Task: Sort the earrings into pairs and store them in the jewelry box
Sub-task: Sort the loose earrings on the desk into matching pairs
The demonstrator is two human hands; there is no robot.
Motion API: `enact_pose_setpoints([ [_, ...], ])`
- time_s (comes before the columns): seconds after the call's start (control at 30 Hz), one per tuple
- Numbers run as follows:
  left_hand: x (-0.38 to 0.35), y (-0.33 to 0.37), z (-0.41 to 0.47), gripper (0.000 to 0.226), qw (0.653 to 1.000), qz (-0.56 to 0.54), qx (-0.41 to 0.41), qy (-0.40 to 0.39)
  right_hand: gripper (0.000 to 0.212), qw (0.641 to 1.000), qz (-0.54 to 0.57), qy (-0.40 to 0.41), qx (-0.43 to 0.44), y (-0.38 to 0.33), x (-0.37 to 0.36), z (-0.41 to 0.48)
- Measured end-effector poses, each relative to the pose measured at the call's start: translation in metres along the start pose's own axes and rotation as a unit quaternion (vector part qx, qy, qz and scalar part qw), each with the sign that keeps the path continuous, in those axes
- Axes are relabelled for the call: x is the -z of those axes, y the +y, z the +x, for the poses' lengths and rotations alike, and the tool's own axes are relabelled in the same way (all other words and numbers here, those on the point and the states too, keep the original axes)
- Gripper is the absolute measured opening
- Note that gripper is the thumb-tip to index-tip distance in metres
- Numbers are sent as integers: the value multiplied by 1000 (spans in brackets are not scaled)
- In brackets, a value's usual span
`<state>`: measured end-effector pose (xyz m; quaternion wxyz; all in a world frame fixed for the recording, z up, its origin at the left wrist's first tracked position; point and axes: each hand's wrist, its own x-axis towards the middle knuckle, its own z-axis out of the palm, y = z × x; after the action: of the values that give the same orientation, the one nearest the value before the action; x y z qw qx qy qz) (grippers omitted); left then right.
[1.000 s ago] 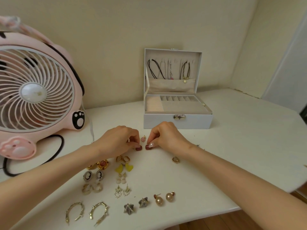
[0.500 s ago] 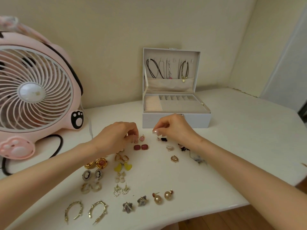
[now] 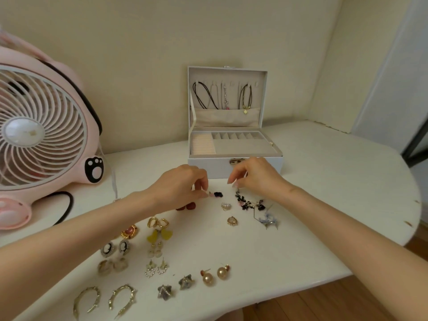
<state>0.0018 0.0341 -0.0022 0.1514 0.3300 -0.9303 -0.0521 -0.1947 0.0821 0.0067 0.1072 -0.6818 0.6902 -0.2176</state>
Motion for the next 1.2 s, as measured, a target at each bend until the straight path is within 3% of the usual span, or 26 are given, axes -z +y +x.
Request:
enact_pose_setpoints([
  [0.23,-10,6,18,23,999,22,-17,-24,14,991,-12,-128,25,6,19,-17],
  [0.33,-15,9,25,25,999,28,-1,-46,18,989,-39,-139,23,9,17,-21],
  [0.57,-22,12,32,16,998,14,14,-53,13,994,-82,-78,3,20,11,-25],
  [0.77,-13,21,24,7,998,-12,-58,-7,8,999,-47,-2,10,24,21,-18],
  [0.97,-19,32,18,20,996,16,-55,-66,9,999,-29,-22,5,28,21,-14],
  [1.2,-15,26,14,12,997,-18,-58,-47,8,999,-12,-33,-4,36,24,-12],
])
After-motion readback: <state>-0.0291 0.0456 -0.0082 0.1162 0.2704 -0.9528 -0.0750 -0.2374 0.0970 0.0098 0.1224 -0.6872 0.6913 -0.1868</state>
